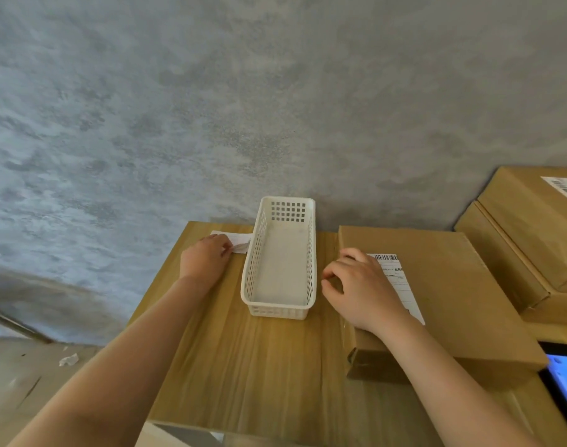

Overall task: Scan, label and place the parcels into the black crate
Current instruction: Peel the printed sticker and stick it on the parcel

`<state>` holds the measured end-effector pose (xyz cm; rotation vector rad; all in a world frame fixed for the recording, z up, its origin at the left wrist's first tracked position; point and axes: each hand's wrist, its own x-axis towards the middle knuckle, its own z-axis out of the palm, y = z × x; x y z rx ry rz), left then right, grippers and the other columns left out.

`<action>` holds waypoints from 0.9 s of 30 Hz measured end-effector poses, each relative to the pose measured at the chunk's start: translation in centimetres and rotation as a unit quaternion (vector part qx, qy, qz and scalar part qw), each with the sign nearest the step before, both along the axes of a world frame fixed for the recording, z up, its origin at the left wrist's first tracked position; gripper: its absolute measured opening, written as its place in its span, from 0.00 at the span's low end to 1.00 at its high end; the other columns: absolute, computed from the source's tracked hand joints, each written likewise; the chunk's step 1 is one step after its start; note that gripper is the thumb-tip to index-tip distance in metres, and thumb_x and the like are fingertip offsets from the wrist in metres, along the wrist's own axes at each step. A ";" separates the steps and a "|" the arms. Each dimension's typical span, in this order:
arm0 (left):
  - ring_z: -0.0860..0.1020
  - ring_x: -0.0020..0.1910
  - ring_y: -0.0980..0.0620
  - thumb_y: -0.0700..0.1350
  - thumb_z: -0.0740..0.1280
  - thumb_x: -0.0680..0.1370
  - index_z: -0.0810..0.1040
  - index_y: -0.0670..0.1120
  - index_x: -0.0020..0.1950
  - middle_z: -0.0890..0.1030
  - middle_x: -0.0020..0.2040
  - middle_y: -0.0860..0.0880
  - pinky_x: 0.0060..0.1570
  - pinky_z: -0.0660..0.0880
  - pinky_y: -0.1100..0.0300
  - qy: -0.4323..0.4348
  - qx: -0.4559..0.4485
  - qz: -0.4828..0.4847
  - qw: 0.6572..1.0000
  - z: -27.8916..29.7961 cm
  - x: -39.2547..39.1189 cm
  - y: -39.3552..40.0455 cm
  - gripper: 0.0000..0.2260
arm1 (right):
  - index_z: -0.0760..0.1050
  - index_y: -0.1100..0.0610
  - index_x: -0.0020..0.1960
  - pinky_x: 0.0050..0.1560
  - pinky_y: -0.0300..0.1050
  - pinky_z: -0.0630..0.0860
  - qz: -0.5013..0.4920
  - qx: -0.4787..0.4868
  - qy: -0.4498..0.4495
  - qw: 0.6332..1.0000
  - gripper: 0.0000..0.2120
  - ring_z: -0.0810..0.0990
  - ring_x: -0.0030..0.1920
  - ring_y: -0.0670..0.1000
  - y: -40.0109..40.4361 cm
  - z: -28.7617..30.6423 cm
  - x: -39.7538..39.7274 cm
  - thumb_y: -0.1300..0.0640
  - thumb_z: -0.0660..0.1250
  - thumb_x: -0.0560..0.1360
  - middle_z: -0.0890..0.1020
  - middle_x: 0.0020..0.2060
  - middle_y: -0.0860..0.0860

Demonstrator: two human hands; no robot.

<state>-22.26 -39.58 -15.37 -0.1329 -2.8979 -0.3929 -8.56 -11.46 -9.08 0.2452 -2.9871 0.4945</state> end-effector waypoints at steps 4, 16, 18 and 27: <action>0.79 0.42 0.54 0.55 0.64 0.80 0.80 0.56 0.48 0.83 0.49 0.54 0.39 0.79 0.57 -0.030 0.053 0.021 0.998 0.0 0.0 -0.1 0.07 | 0.79 0.50 0.58 0.73 0.49 0.57 0.002 -0.012 0.003 1.000 0.13 0.61 0.74 0.47 0.1 -0.1 0.0 0.47 0.59 0.81 0.79 0.62 0.45; 0.78 0.51 0.50 0.41 0.66 0.79 0.82 0.48 0.53 0.81 0.51 0.53 0.47 0.73 0.56 0.168 0.217 -0.031 0.961 8.4 4.7 3.9 0.06 | 0.80 0.47 0.52 0.55 0.46 0.79 -0.018 -0.314 -0.004 0.949 0.08 0.80 0.50 0.44 1.7 0.1 -0.4 0.55 0.62 0.80 0.82 0.47 0.41; 0.78 0.50 0.52 0.39 0.67 0.78 0.82 0.49 0.50 0.80 0.49 0.54 0.50 0.74 0.54 0.201 0.215 -0.094 0.951 9.4 6.7 6.0 0.06 | 0.80 0.50 0.50 0.49 0.51 0.79 -0.036 -0.438 0.013 0.898 0.09 0.81 0.44 0.53 2.1 0.8 0.2 0.59 0.62 0.81 0.83 0.42 0.43; 0.77 0.52 0.55 0.46 0.64 0.76 0.83 0.52 0.49 0.81 0.49 0.55 0.54 0.70 0.58 0.188 0.167 -0.200 0.947 7.1 15.8 16.5 0.08 | 0.72 0.54 0.60 0.38 0.49 0.83 -0.083 -0.632 -0.144 0.757 0.10 0.83 0.37 0.53 5.4 1.9 4.7 0.56 0.66 0.80 0.84 0.44 0.58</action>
